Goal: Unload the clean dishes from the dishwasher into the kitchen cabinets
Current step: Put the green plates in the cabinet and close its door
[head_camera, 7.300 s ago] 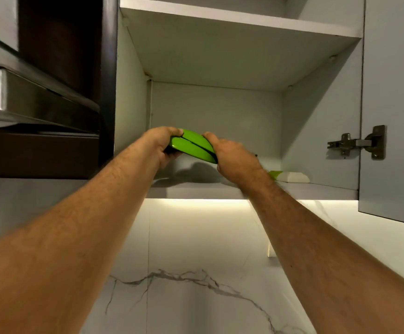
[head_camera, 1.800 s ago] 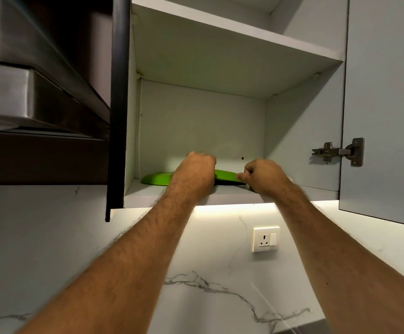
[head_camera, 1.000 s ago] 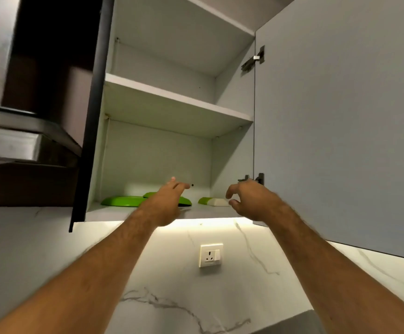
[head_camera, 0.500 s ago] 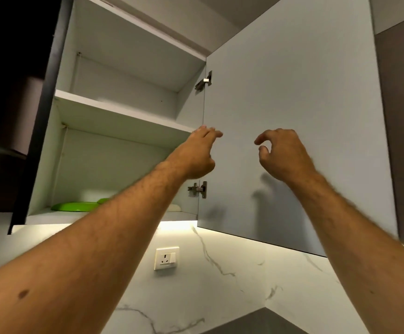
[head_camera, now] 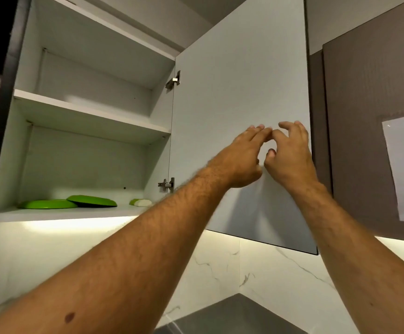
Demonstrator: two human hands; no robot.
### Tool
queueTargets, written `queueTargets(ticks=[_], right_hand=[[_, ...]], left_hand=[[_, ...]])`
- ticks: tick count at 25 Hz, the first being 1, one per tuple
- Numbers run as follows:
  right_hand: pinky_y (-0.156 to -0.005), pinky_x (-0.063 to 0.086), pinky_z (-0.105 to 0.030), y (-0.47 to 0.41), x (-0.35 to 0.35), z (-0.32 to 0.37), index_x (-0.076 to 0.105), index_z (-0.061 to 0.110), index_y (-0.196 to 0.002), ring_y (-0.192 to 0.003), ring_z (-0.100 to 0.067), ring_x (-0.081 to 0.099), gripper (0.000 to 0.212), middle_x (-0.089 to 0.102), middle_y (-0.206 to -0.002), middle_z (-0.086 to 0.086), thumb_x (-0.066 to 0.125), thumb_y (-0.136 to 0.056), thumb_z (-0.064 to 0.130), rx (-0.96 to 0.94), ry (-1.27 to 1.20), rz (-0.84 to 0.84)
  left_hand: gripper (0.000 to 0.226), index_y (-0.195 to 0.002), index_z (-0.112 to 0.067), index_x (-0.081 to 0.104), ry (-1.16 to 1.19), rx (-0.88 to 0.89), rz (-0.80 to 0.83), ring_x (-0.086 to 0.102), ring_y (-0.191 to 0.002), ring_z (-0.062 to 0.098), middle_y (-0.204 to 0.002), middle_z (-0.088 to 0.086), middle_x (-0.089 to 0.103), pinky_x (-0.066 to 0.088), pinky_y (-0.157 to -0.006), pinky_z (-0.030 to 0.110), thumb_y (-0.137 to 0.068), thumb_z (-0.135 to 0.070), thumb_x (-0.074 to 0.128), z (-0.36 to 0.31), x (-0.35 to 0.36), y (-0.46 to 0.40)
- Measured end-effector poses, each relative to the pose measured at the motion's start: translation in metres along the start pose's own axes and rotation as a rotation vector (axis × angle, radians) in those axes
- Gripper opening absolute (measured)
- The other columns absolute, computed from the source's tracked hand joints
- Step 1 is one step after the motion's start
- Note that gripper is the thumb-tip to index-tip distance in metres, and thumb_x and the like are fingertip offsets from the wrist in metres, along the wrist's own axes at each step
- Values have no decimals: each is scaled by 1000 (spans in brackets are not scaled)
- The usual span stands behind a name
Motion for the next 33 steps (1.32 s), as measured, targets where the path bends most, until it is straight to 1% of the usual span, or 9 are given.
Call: queueTargets(ticks=[6,10,12,14,17,21,23,27,33], right_hand=[[-109,41,-42,25,4,-26,41,12,-145,-147,-26,27,59,17,-162,-6,67,-92,6,189,-191,-33],[-111,37,-46,28,-3,-23,64,8,-122,-152,-29,6,35,24,-158,-7,69,-88,2,77,81,-96],[-110,38,-45,28,-10,-37,64,16,-121,-151,-30,7,38,21,-159,-7,64,-88,-3,161,-29,-109],[-108,38,-37,29,-10,-54,64,18,-121,-146,-29,26,40,24,-158,-7,57,-90,-7,265,-203,-85],[-98,42,-24,37,-15,-70,62,15,-124,-125,-21,53,37,52,-140,-7,54,-94,-5,368,-395,-141],[-85,43,-17,54,-22,-68,44,27,-142,-116,-14,52,60,55,-137,-6,61,-92,-2,478,-613,-222],[-92,43,-20,58,-24,-63,42,28,-147,-124,-15,48,64,53,-141,-4,63,-92,3,530,-602,-224],[-109,42,-35,65,-33,-37,50,24,-144,-131,-21,47,58,58,-138,1,68,-90,11,488,-563,-266],[-102,51,-37,78,-50,15,58,17,-137,-118,-17,63,49,65,-130,0,71,-91,23,374,-602,-309]], left_hand=[[74,-156,-19,14,-109,81,91,5,-151,19,-164,1,9,17,-120,35,-95,-8,53,-35,18,8],[75,-157,-18,11,-64,44,113,4,-151,17,-164,1,8,17,-122,36,-93,-3,49,-31,16,12],[78,-157,-18,9,-70,25,108,4,-151,16,-164,1,7,17,-122,37,-92,-2,48,-31,11,10],[80,-157,-18,6,-83,17,129,2,-151,16,-164,1,5,15,-122,36,-91,-1,48,-36,11,10],[80,-157,-18,5,-65,1,159,2,-151,16,-164,1,4,13,-122,35,-91,2,45,-41,12,13],[78,-157,-17,7,-4,-29,117,3,-151,15,-164,0,7,11,-122,33,-90,4,43,-41,0,17],[76,-157,-17,8,-14,-26,107,3,-150,14,-164,0,7,9,-122,31,-92,3,42,-41,-6,20],[66,-157,-18,8,-24,-30,61,5,-150,15,-164,-1,8,10,-121,31,-101,-14,42,-40,-23,22],[71,-157,-19,6,120,-36,-95,22,-147,18,-163,1,13,22,-116,32,-101,-40,45,-45,-72,37]])
Point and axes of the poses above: each hand's wrist, its own y-axis away from the middle knuckle, its own x-axis out of the palm, z = x × y, the point moved 10 cm from there along -y, towards the middle knuckle
